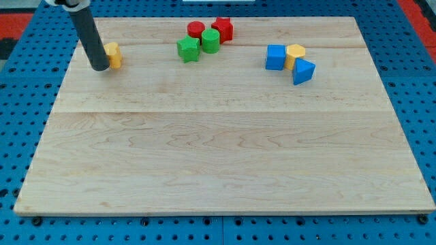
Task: Move the yellow heart to the top left
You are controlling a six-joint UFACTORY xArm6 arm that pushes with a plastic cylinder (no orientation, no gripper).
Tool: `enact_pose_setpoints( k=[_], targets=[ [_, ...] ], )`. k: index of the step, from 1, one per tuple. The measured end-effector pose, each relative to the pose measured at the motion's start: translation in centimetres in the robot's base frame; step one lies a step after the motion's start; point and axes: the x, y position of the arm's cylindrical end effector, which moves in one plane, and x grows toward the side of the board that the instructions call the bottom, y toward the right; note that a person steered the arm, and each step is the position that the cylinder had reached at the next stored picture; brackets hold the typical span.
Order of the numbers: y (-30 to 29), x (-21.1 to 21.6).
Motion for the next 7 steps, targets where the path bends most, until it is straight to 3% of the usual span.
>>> enact_pose_setpoints(
  k=[1, 2, 3, 4, 6, 7],
  targets=[
    [2.0, -1.9],
    [-0.4, -6.2],
    [0.0, -6.3],
    [-0.1, -2.3],
    [5.2, -4.7],
    [2.2, -6.9]
  ],
)
